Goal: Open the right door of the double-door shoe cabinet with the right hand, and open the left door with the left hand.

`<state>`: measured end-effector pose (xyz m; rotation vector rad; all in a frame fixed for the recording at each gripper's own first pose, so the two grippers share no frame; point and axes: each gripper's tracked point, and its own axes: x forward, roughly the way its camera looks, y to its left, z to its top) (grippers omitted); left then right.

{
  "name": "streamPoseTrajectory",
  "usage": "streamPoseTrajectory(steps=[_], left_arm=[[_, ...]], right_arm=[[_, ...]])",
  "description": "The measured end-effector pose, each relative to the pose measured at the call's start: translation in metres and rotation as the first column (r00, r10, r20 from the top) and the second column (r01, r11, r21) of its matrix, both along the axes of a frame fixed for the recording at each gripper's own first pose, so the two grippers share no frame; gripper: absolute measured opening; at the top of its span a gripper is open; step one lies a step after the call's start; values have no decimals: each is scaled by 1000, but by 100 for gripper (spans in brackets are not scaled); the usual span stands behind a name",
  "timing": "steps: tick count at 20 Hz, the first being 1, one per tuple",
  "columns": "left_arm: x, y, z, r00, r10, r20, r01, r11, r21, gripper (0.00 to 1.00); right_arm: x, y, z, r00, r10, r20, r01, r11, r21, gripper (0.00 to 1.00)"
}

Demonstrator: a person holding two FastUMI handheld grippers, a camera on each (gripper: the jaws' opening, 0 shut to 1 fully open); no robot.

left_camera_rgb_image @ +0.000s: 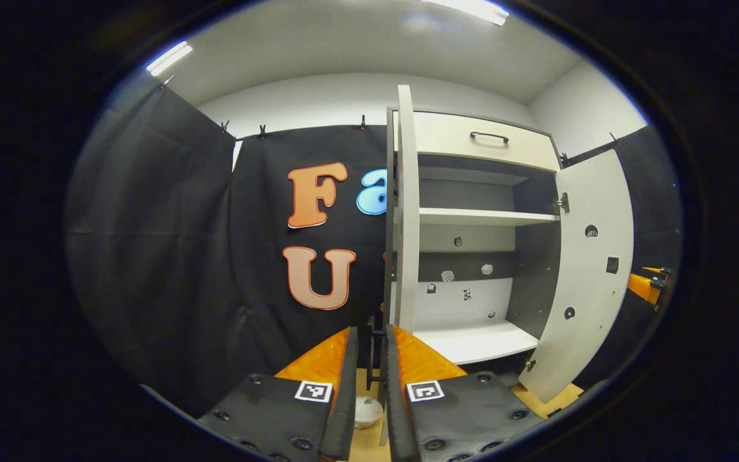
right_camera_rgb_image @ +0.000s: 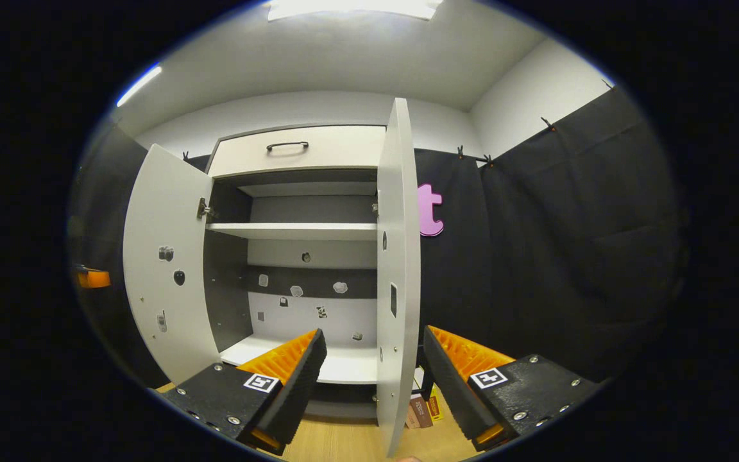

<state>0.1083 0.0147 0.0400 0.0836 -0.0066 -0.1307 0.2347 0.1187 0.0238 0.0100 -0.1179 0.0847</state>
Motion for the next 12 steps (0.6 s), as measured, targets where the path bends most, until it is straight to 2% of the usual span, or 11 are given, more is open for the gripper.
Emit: streamPoseTrajectory(steps=[2, 3, 4, 5, 7, 8, 9, 10, 11, 12], left_arm=[[-9, 2, 16, 999, 17, 30, -17, 1000, 16, 43], [-13, 4, 21, 999, 18, 44, -18, 1000, 17, 46], [-16, 7, 26, 998, 26, 56, -27, 999, 17, 58], [-18, 8, 31, 997, 26, 67, -27, 1000, 13, 58], [-23, 15, 35, 996, 44, 74, -46, 999, 22, 77], [-26, 17, 38, 995, 48, 82, -51, 998, 27, 82], [-30, 18, 42, 994, 53, 91, -56, 998, 31, 82], [-33, 19, 44, 993, 59, 103, -62, 998, 30, 94], [-35, 20, 48, 991, 68, 114, -73, 997, 35, 100], [-38, 22, 52, 989, 76, 128, -81, 996, 37, 99]], right_arm=[[-2, 0, 3, 1000, 1, 7, -1, 1000, 3, 93], [-1, -1, 4, 1000, 1, 7, -1, 1000, 3, 93], [-3, -1, 4, 1000, 0, 8, 0, 1000, 1, 93], [-2, -2, 5, 1000, -1, 9, 1, 1000, -1, 93], [-4, -3, 5, 1000, -3, 10, 3, 1000, -5, 93], [-4, -3, 5, 1000, -3, 11, 3, 1000, -6, 93], [-4, -3, 6, 1000, -3, 12, 3, 1000, -7, 93], [-4, -3, 6, 1000, -4, 13, 4, 1000, -6, 93], [-3, -2, 6, 1000, -2, 13, 2, 1000, -6, 93], [-4, -1, 6, 1000, -1, 13, 1, 1000, -5, 93]])
